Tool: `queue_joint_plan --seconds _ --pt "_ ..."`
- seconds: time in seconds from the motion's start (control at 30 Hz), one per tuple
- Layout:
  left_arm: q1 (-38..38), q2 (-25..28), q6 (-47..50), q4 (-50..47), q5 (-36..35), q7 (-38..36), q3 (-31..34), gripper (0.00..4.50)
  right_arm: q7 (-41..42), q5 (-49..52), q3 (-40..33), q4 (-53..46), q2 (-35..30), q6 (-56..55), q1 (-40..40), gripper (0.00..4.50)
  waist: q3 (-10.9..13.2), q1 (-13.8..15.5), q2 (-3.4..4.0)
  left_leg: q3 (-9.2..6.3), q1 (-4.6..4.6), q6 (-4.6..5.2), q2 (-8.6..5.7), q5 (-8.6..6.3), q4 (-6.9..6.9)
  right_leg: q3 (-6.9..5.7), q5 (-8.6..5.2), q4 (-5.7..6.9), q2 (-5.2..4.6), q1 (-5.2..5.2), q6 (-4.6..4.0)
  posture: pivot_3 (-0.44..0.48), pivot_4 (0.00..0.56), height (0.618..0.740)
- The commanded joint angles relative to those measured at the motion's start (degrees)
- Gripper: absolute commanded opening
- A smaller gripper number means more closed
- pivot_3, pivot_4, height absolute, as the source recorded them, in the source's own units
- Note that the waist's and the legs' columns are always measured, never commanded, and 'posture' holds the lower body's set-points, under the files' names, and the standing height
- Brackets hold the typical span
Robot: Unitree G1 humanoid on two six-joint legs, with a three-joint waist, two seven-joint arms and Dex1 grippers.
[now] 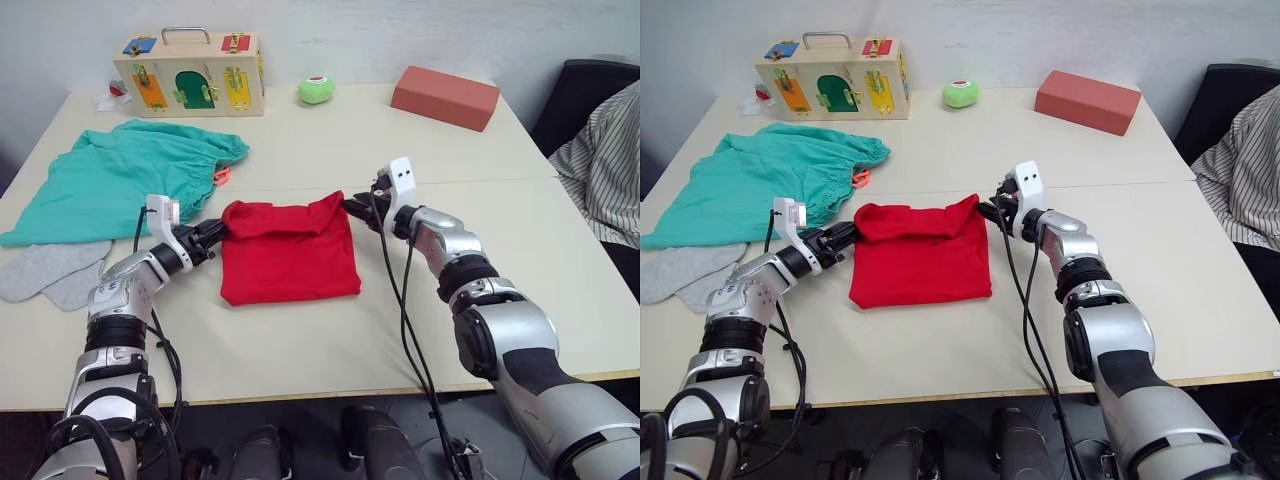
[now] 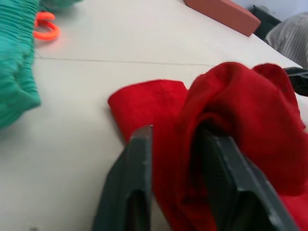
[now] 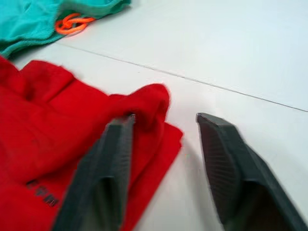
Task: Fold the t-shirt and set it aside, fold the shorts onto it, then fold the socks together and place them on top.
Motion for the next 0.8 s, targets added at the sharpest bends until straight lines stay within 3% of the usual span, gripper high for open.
queue_joint_plan --seconds 0.03,0.13,0.2,0.37,0.53,0.67,0.8 --pt "-2.09 -0.08 -2.10 0.56 0.06 4.83 3.32 2.87 -1.96 2.09 -3.39 -2.78 -0.52 1.04 0.12 3.37 0.00 0.00 0.00 0.01 0.00 0.00 0.00 0.00 -0.01 0.01 0.00 0.00 0.00 -0.01 0.00 0.000 0.150 0.740" --pt "-2.75 -0.57 -3.66 0.94 -0.58 7.72 5.40 3.88 -2.79 2.78 -5.07 -4.48 -0.48 1.56 1.03 4.40 0.00 0.03 0.00 0.01 -0.01 0.00 0.00 0.00 0.00 0.01 0.00 0.01 0.00 -0.02 0.00 0.000 0.150 0.740" --pt "-2.83 -0.49 -3.90 0.52 -0.35 9.12 6.09 4.48 -0.59 3.04 -5.17 -7.95 -0.54 0.84 2.54 4.50 0.00 0.03 0.00 0.02 -0.01 0.00 0.00 0.00 -0.01 0.01 0.00 0.01 -0.01 -0.02 0.00 0.000 0.150 0.740" --pt "5.63 2.49 -7.47 -14.15 0.46 0.04 3.26 4.48 14.61 2.78 0.72 -31.21 -4.26 -5.07 14.44 4.50 0.00 0.05 0.00 0.13 -0.04 -0.06 -0.01 -0.04 -0.16 0.01 0.00 -0.02 0.00 -0.16 0.01 0.000 0.150 0.740" --pt "19.44 9.84 -17.87 -29.48 3.76 -15.93 -2.08 4.48 32.01 3.74 9.64 -53.23 -11.73 -7.22 27.88 4.50 0.00 0.06 0.00 0.35 -0.09 -0.09 0.03 -0.06 -0.17 0.02 0.00 -0.02 0.02 -0.34 0.00 0.000 0.150 0.740" --pt "25.94 12.67 -22.06 -35.78 5.39 -21.96 -5.78 4.48 33.57 1.48 14.75 -59.62 -13.15 -8.32 33.64 4.50 0.00 0.31 0.00 0.40 0.08 -0.12 0.00 -0.11 -0.15 0.05 -0.02 -0.10 -0.07 -0.30 -0.03 0.000 0.150 0.740" --pt "26.34 12.32 -27.49 -34.47 12.67 -20.44 -10.61 4.48 27.92 -6.36 18.55 -55.11 -11.76 -14.94 33.95 4.50 0.00 0.41 0.00 0.39 0.14 -0.29 -0.01 -0.17 -0.14 0.08 0.01 0.03 -0.12 -0.32 -0.11 0.000 0.150 0.740"
